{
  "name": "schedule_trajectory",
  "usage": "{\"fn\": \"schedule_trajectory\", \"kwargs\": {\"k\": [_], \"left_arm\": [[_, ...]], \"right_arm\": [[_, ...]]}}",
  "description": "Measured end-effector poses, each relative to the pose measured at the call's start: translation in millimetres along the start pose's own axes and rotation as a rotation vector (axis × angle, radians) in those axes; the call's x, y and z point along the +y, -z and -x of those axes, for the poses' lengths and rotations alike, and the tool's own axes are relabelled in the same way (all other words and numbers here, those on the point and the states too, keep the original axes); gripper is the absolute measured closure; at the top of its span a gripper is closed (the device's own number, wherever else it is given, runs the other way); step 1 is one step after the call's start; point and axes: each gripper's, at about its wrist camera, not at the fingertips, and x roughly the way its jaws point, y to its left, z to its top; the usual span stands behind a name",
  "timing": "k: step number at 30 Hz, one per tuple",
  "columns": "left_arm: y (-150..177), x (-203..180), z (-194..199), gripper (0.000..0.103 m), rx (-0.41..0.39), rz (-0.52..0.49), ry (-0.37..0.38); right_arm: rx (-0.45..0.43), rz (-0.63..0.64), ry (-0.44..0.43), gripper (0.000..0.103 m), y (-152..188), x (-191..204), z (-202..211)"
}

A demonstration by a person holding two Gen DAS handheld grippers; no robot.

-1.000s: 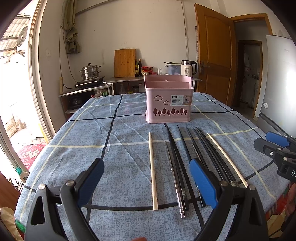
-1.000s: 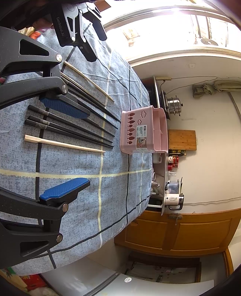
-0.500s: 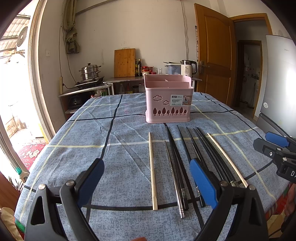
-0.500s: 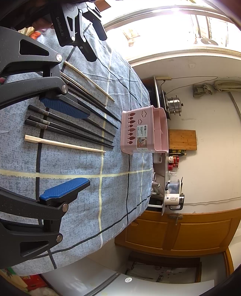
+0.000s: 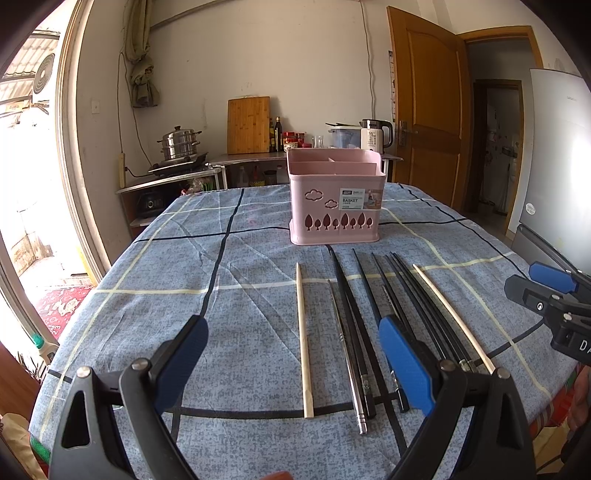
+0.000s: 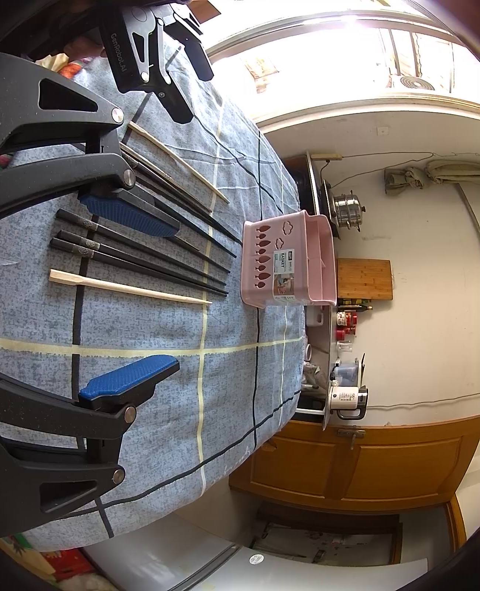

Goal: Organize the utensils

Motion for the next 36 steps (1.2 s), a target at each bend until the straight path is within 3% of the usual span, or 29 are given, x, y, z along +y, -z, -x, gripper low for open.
{"fn": "schedule_trajectory", "kwargs": {"k": [24,31,36], "left_arm": [[-1.1,0.3,-0.8,0.008,0.003,-0.005,-0.001],[-12.4,6.2,-26.3,0.008,0.063,-0.032,0.005],[-23.0,20.5,-59.6,0.012,0.124,0.018,0.006]], "right_arm": [[0.002,0.003,0.000,0.036,0.1,0.5,-2.5],[0.034,0.012,0.014,0.036,-5.8,-3.4,-22.0],[0.080,0.003,0.009,0.036,-17.5,-12.0,-46.4]]}}
